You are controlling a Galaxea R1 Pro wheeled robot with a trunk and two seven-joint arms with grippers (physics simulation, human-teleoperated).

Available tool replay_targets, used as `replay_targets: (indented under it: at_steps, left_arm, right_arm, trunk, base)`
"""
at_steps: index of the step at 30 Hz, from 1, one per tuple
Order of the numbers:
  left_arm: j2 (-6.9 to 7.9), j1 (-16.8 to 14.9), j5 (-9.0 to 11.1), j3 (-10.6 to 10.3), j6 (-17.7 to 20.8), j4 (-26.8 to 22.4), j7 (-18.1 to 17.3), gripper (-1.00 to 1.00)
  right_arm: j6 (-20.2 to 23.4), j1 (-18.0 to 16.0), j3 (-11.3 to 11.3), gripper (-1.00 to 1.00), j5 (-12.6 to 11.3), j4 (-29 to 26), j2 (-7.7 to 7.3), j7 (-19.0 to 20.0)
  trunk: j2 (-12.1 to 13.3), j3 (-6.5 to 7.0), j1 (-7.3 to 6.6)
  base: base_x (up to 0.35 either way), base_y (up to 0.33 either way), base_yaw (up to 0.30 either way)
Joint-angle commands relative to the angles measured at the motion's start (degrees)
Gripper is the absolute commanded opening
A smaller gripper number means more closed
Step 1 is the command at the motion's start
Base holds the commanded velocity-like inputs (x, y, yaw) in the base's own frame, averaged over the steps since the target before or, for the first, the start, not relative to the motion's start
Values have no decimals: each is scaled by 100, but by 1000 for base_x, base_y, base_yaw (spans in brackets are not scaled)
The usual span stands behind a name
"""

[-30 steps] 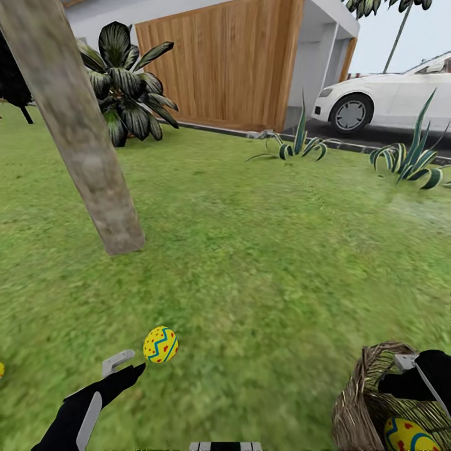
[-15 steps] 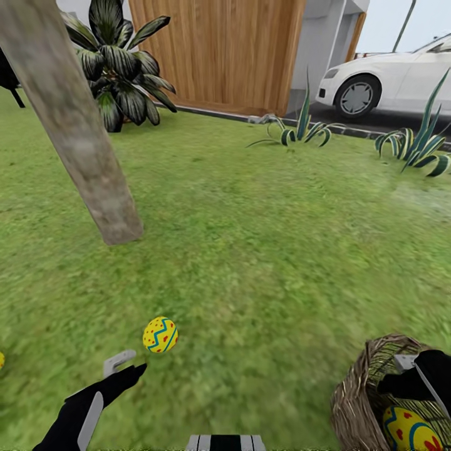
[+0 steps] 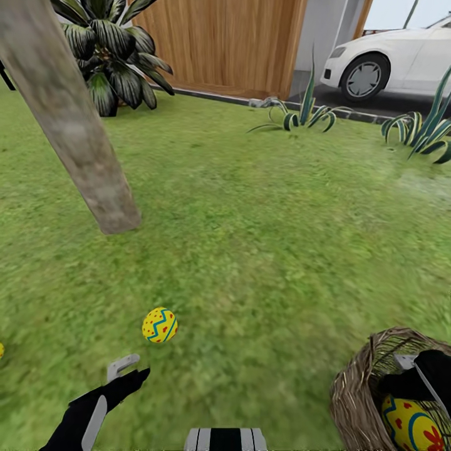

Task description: Take the three Easter eggs out of the wicker basket on the lawn in the garden, then place them on the lawn next to a single tree (choose any tree) so that all three eggs are next to the same tree and none are left in the basket.

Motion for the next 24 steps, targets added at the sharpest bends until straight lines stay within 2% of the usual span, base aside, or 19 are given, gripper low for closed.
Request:
replay_targets:
  at_steps: [1,10,12,17,24]
  left_arm:
    - [-2,-2,56,12,40,-3,-11,100]
    - [-2,-2,63,16,23,10,-11,100]
    - [-2,-2,64,17,23,10,-11,100]
    - [-1,-2,72,17,18,10,-19,100]
    - [-2,-2,73,18,14,10,-20,100]
  right_arm:
    - [19,-2,-16,100,61,-8,2,52]
    - [18,-2,-22,100,58,-9,-2,52]
    - [18,-2,-35,100,50,-7,-18,52]
    - [18,-2,-48,100,-5,-6,-331,67]
    - [18,-2,-45,100,-10,-6,-385,69]
  trunk:
    - [-3,-27,1]
    - [-15,-227,24]
    - [-15,-227,24]
    - [-15,-227,24]
    - [-15,-227,24]
  base:
    - [0,0,0]
    - [0,0,0]
    - [0,0,0]
    - [0,0,0]
    - [0,0,0]
